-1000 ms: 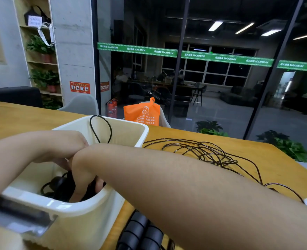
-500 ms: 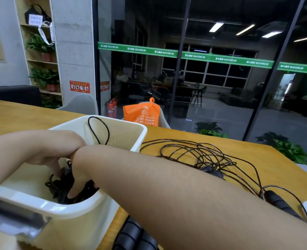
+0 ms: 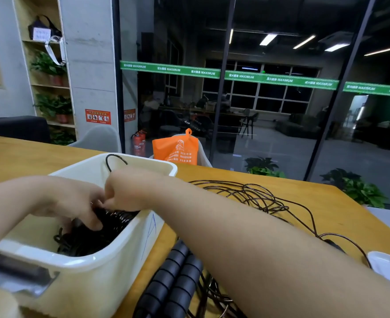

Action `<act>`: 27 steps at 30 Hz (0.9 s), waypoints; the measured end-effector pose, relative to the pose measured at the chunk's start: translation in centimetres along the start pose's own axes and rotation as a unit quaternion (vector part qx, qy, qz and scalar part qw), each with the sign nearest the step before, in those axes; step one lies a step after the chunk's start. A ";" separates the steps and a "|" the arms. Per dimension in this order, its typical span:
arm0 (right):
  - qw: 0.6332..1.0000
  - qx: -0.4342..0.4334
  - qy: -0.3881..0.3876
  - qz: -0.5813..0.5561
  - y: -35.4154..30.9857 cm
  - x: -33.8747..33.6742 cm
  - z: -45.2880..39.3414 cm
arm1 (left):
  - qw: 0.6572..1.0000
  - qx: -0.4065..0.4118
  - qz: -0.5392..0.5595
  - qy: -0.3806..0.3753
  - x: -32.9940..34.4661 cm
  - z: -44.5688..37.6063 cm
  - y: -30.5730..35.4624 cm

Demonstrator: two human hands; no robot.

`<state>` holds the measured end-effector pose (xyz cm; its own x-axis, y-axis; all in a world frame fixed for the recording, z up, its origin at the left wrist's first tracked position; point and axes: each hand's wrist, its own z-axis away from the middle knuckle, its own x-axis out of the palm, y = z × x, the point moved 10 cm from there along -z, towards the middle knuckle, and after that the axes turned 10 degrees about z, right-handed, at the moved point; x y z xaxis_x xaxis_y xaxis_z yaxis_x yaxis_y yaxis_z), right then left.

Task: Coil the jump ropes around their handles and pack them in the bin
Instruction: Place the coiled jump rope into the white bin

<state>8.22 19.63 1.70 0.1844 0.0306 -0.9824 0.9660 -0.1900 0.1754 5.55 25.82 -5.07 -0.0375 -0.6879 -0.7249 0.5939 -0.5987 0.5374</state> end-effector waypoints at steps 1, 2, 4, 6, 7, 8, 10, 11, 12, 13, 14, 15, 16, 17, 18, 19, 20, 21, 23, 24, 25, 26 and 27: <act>0.999 0.009 0.027 -0.022 0.7 -1.0 1.1 | 1.000 0.003 -0.003 -0.008 0.5 0.4 0.5; 0.997 0.015 0.057 -0.046 1.3 -1.7 2.2 | 0.999 0.004 -0.028 -0.018 0.8 0.3 0.7; 0.989 0.032 0.106 -0.097 2.8 -2.4 4.8 | 0.995 -0.004 -0.098 -0.005 0.7 0.1 0.8; 0.980 0.054 0.146 -0.120 4.5 -2.1 7.6 | 0.983 -0.003 -0.184 0.013 0.4 0.3 1.4; 0.977 0.061 0.165 -0.123 5.3 -1.8 9.1 | 0.972 0.006 -0.232 0.032 0.2 0.3 1.9; 0.973 0.067 0.182 -0.127 6.0 -1.5 10.6 | 0.959 0.014 -0.279 0.050 0.0 0.5 2.5; 0.965 0.089 0.203 -0.137 7.7 -0.7 13.3 | 0.934 0.045 -0.343 0.088 0.2 1.2 4.5; 0.962 0.106 0.206 -0.142 8.6 0.0 14.5 | 0.928 0.059 -0.354 0.104 0.3 1.6 5.6; 0.961 0.124 0.201 -0.145 9.3 0.7 15.7 | 0.923 0.081 -0.356 0.120 0.5 2.0 7.0; 0.961 0.142 0.185 -0.149 10.1 1.7 16.7 | 0.923 0.095 -0.347 0.137 0.6 2.5 8.3; 0.961 0.156 0.168 -0.156 10.7 2.6 17.6 | 0.921 0.111 -0.338 0.160 0.6 3.1 9.5; 0.960 0.168 0.156 -0.162 11.2 3.3 18.5 | 0.914 0.131 -0.334 0.189 0.5 3.6 10.9; 0.957 0.179 0.150 -0.169 11.6 3.9 19.4 | 0.905 0.147 -0.330 0.223 0.3 4.2 12.2; 0.955 0.189 0.148 -0.174 12.1 4.3 20.2 | 0.896 0.162 -0.325 0.254 0.2 4.6 13.3; 0.953 0.201 0.145 -0.175 12.5 4.8 21.0 | 0.889 0.172 -0.320 0.279 0.2 4.9 14.1; 0.950 0.215 0.143 -0.174 13.0 5.2 21.7 | 0.883 0.176 -0.318 0.298 0.3 5.1 14.8; 0.946 0.230 0.145 -0.175 13.5 5.5 22.5 | 0.877 0.181 -0.315 0.314 0.5 5.3 15.4; 0.941 0.246 0.148 -0.179 14.0 5.7 23.3 | 0.870 0.190 -0.311 0.332 0.7 5.5 16.0; 0.930 0.279 0.149 -0.190 15.2 6.2 24.7 | 0.856 0.219 -0.293 0.364 1.4 6.2 17.1; 0.925 0.294 0.145 -0.191 15.7 6.7 25.4 | 0.855 0.235 -0.282 0.366 2.2 6.5 17.7; 0.922 0.307 0.141 -0.189 16.2 7.1 25.8 | 0.857 0.249 -0.272 0.361 3.0 6.6 18.1; 0.918 0.318 0.135 -0.192 16.7 7.7 26.3 | 0.862 0.256 -0.264 0.349 4.0 6.4 18.5; 0.913 0.329 0.130 -0.202 17.0 8.2 26.7 | 0.871 0.257 -0.254 0.333 5.0 6.1 18.7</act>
<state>21.32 -9.53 -5.14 -0.0431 0.4450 -0.8945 0.6628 -0.6572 -0.3589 11.61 8.70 3.99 0.3858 0.0079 -0.9225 0.1927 -0.9786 0.0722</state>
